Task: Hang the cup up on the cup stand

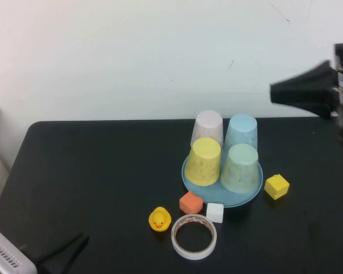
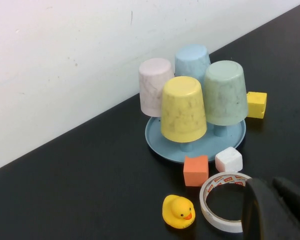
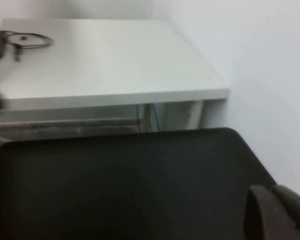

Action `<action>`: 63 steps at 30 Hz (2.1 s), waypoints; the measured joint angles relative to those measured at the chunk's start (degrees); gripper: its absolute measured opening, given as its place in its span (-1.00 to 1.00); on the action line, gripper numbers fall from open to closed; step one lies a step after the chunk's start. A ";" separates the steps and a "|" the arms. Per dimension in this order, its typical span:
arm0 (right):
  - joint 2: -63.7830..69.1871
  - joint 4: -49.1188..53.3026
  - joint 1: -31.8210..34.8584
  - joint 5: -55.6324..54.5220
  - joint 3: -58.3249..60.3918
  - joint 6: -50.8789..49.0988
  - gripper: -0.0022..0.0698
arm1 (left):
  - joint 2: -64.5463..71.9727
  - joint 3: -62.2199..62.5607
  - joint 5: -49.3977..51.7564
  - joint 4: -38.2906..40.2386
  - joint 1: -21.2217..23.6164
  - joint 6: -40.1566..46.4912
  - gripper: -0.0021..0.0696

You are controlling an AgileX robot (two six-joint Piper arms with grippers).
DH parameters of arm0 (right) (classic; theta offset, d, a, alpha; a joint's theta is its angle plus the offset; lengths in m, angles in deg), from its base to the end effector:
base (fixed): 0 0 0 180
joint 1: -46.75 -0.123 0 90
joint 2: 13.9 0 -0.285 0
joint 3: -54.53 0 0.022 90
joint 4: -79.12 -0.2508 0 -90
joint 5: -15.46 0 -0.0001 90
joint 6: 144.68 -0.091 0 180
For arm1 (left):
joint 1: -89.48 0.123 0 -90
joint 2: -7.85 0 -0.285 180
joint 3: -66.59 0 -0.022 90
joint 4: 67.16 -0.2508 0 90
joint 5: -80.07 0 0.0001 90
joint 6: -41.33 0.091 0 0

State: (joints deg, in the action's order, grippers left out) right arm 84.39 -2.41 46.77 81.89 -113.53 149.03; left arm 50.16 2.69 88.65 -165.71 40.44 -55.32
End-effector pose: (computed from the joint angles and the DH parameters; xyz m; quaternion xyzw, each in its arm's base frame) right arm 0.3139 0.0824 0.3149 -0.5006 0.6179 0.3127 0.5194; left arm 0.0910 -0.0841 0.2428 0.3000 0.7331 -0.1887 0.5805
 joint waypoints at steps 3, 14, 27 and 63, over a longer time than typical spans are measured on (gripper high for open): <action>-7.75 0.69 0.11 0.40 5.70 -1.87 -0.94 | 0.00 0.00 0.00 0.00 0.00 0.00 -0.94; -40.94 16.10 0.11 -6.57 22.17 -23.14 -0.94 | 0.00 0.00 0.00 0.00 0.00 0.00 -0.94; -76.45 21.61 0.11 -30.79 36.40 -28.83 -0.94 | 0.00 0.00 0.00 0.00 0.00 0.00 -0.94; -91.22 91.59 0.84 -46.61 66.20 -106.94 -0.94 | 0.00 0.00 -0.23 0.00 0.00 0.00 -0.94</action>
State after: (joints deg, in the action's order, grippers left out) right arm -6.83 89.18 47.62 35.28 -47.34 42.09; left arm 50.16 2.69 88.43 -165.71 40.44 -55.32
